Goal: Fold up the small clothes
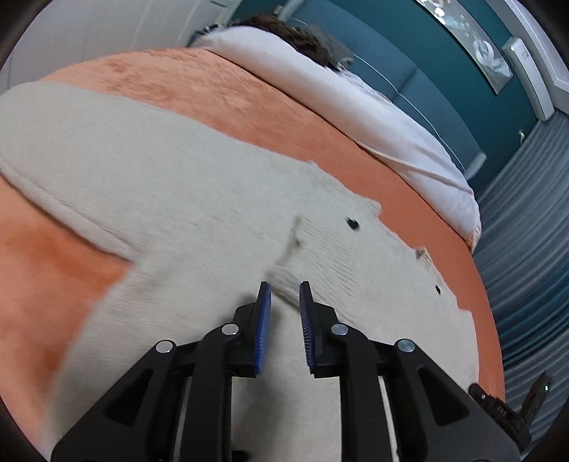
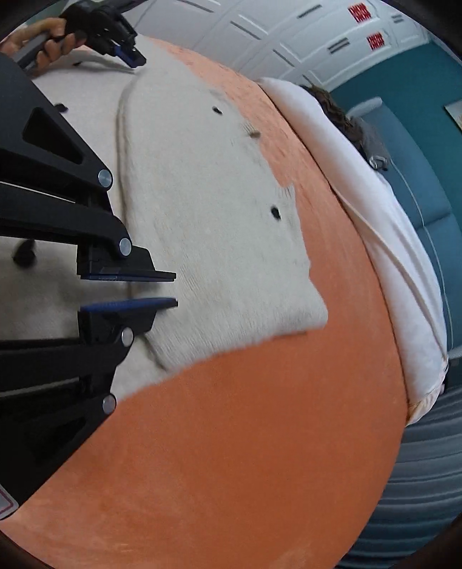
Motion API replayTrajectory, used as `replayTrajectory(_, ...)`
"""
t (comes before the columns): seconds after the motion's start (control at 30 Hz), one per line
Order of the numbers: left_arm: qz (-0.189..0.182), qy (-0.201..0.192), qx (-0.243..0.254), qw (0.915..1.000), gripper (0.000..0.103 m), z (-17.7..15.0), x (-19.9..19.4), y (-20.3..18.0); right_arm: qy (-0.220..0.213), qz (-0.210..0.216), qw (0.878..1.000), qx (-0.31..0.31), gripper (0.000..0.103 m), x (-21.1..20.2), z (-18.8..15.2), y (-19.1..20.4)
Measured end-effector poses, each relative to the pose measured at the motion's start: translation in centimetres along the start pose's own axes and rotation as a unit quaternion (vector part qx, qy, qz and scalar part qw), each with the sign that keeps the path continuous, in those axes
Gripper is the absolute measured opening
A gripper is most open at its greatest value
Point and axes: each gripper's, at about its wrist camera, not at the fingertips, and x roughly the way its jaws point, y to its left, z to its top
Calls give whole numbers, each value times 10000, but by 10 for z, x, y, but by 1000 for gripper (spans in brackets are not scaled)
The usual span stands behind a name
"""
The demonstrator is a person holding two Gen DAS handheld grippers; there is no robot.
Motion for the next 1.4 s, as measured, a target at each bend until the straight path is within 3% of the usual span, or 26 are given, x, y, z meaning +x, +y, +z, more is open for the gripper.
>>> replayTrajectory(0.03,160,-140,-159,9996,27,12,-17,23,30,184,9997,-150,14,-7,-11,13)
replayTrajectory(0.1,556,-334,-498,9967,52,31,-40,66,136,429,9980,-438,15,-14,-35,36)
replayTrajectory(0.13,877,-437,-705,9927,55,46,-53,99,189,478,9969,-603,16,-16,-49,45)
replayTrajectory(0.2,1394,-516,-1076,9830,56,68,-69,153,311,550,9943,-863,21,-12,-74,57)
replayTrajectory(0.27,1836,-633,-1581,9681,56,93,-87,211,339,533,9940,-889,28,-12,-90,57)
replayTrajectory(0.37,1770,-951,-2337,9513,55,118,-106,272,344,637,9941,-813,36,-12,-89,53)
replayTrajectory(0.43,1810,-987,-2576,9440,49,131,-106,286,344,731,9941,-718,37,-11,-89,46)
replayTrajectory(0.47,1781,-953,-2604,9441,36,137,-101,288,330,767,9942,-678,37,-11,-89,45)
replayTrajectory(0.5,1737,-883,-2609,9455,10,140,-97,288,315,782,9943,-657,37,-10,-89,45)
replayTrajectory(0.57,1661,-849,-2495,9503,10,148,-90,273,275,815,9941,-667,40,-11,-91,43)
replayTrajectory(0.63,1504,-1028,-2033,9620,8,157,-94,240,256,848,9937,-682,43,-12,-92,43)
replayTrajectory(0.73,920,-1208,-976,9836,8,168,-101,148,238,919,9932,-679,46,-11,-92,44)
replayTrajectory(0.8,306,-1279,-327,9908,8,164,-105,75,231,978,9929,-643,46,-11,-92,43)
replayTrajectory(0.9,-657,-1051,587,9905,8,132,-96,-41,224,1075,9924,-558,46,-12,-91,40)
replayTrajectory(0.93,-954,-811,819,9887,9,113,-85,-78,224,1097,9922,-539,46,-11,-91,40)
replayTrajectory(1.03,-1259,3,1292,9836,14,39,-37,-152,222,1212,9914,-448,46,-12,-91,36)
replayTrajectory(1.07,-1281,216,1406,9815,20,18,-22,-162,224,1250,9910,-415,46,-12,-91,35)
replayTrajectory(1.1,-1231,492,1502,9797,33,-12,-4,-172,225,1300,9906,-372,46,-13,-91,33)
replayTrajectory(1.17,-1135,772,1416,9804,43,-51,11,-167,234,1375,9897,-311,46,-13,-90,31)
replayTrajectory(1.23,-1083,946,1091,9836,45,-75,14,-148,256,1451,9887,-255,46,-14,-89,29)
replayTrajectory(1.3,-995,963,726,9877,47,-77,8,-121,302,1438,9889,-203,46,-19,-85,29)
replayTrajectory(1.4,-642,634,422,9950,57,-45,-5,-78,86,1242,9918,-271,52,-34,-66,32)
